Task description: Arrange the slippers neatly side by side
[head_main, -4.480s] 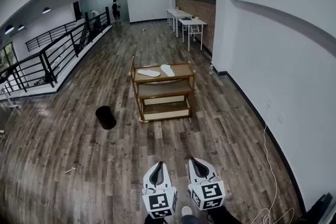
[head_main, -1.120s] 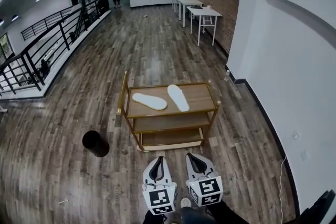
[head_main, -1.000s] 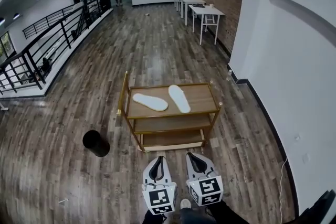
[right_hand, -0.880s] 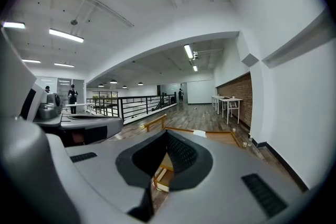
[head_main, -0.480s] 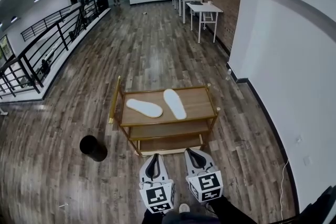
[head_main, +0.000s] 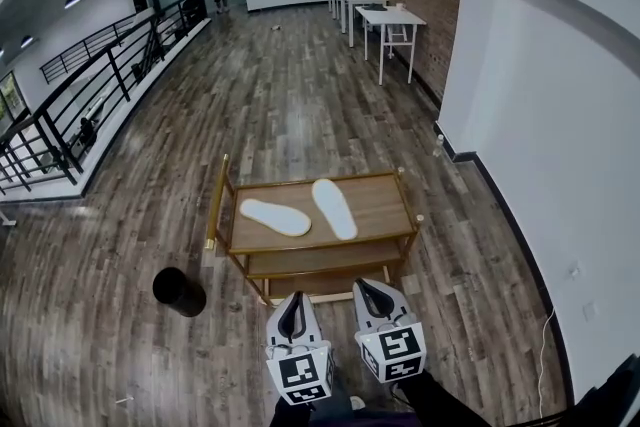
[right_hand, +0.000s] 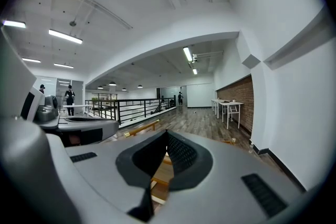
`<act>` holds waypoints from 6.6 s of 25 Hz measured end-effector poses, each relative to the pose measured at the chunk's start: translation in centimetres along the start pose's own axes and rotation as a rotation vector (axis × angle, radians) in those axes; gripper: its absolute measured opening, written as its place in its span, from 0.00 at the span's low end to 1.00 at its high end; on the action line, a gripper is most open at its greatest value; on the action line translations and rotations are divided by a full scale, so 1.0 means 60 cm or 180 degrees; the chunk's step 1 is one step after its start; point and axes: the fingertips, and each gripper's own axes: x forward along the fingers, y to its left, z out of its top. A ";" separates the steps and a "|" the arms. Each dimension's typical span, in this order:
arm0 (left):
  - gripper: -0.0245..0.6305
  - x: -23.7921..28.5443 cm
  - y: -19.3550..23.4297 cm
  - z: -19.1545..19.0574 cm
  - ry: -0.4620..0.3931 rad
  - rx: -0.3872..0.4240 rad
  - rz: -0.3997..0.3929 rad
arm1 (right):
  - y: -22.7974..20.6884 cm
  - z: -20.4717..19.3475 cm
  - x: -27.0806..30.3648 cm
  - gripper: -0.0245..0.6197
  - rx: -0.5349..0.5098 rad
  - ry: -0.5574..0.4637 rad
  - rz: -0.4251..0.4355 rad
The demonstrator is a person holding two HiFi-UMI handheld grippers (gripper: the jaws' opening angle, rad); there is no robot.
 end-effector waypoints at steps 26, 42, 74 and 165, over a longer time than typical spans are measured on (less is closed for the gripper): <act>0.05 0.369 0.154 0.015 0.0096 -0.0002 -0.0328 | -0.082 0.039 0.368 0.04 0.0037 0.0163 -0.0278; 0.05 0.453 0.194 -0.011 0.0229 -0.0093 -0.0427 | -0.102 0.029 0.451 0.04 0.0006 0.0334 -0.0425; 0.05 0.596 0.158 -0.003 0.0371 0.0025 -0.0062 | -0.235 0.023 0.561 0.04 0.0083 0.0458 0.0019; 0.05 0.616 0.299 -0.106 0.0915 -0.0078 0.0084 | -0.309 -0.330 0.712 0.13 0.1663 0.3381 0.0594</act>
